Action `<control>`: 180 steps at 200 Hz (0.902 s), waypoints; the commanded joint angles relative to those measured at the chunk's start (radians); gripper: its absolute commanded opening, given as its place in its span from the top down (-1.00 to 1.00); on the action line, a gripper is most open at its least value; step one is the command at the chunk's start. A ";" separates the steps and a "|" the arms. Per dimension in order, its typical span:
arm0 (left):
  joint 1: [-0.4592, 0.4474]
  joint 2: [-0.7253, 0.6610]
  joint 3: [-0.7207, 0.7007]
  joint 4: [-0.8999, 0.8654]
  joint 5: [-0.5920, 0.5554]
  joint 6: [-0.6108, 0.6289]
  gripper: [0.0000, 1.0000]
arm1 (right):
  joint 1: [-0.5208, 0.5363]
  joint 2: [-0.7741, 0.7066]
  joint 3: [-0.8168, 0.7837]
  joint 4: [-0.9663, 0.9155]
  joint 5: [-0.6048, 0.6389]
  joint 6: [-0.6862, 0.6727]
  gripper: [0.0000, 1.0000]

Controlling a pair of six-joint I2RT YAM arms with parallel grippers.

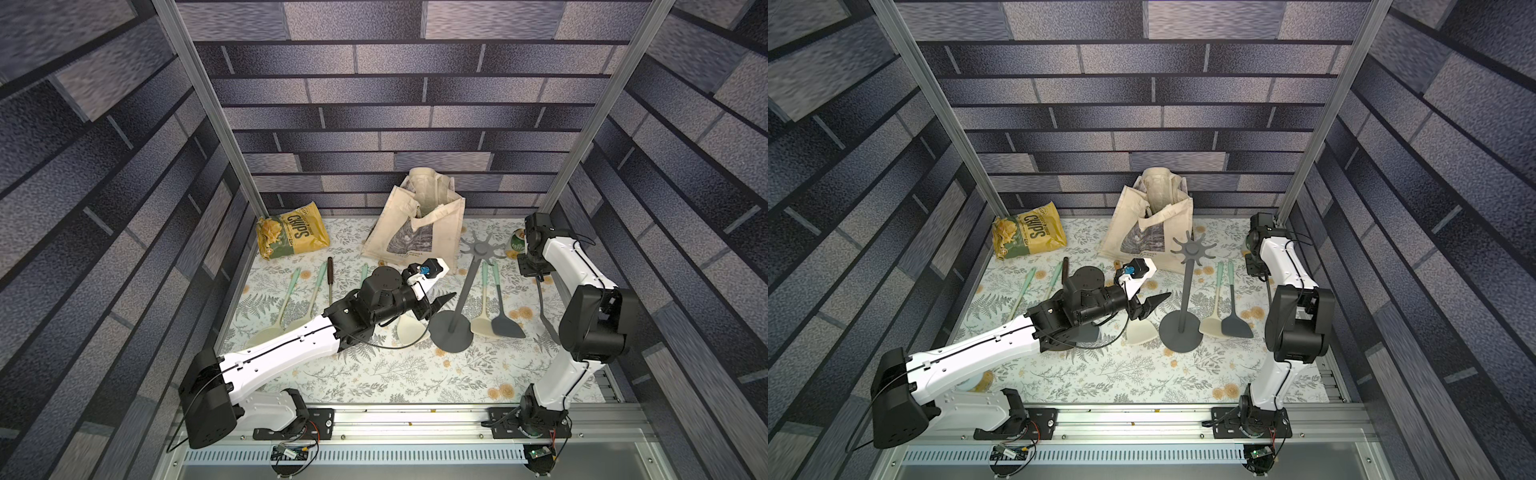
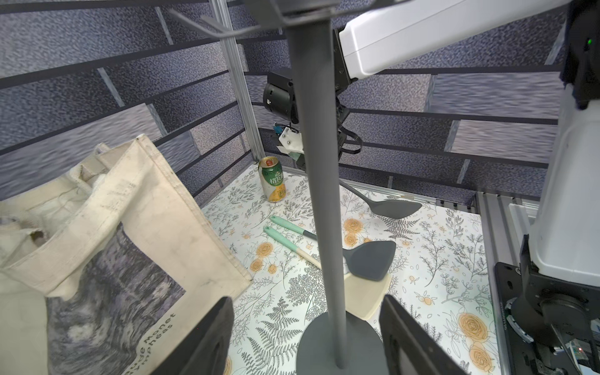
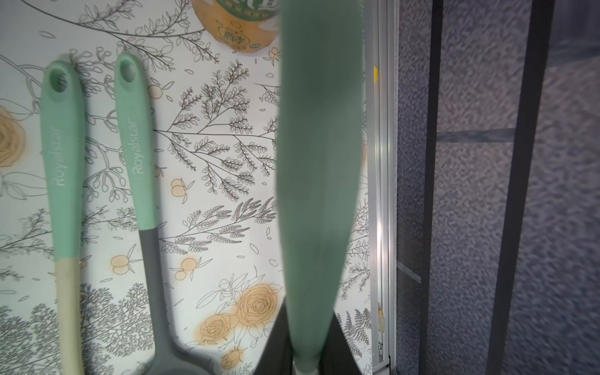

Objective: Take the spatula off the kitchen utensil rack
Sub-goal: Place the spatula at the center of the board.

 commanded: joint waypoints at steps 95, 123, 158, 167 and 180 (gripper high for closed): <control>0.214 -0.253 -0.169 -0.087 -0.153 -0.064 -0.53 | -0.016 0.269 0.081 0.161 0.044 -0.045 0.79; 0.310 -0.294 -0.185 -0.125 -0.133 -0.094 -0.53 | -0.016 0.278 0.074 0.153 0.020 -0.030 0.60; 0.413 -0.309 -0.178 -0.185 -0.132 -0.130 -0.61 | -0.016 0.141 0.024 0.170 -0.097 0.015 0.14; 0.447 -0.319 -0.186 -0.182 -0.128 -0.147 -0.65 | -0.015 0.096 0.004 0.180 -0.134 0.032 0.04; 0.499 -0.341 -0.203 -0.166 -0.114 -0.169 -0.69 | -0.015 0.016 -0.041 0.218 -0.193 0.059 -0.14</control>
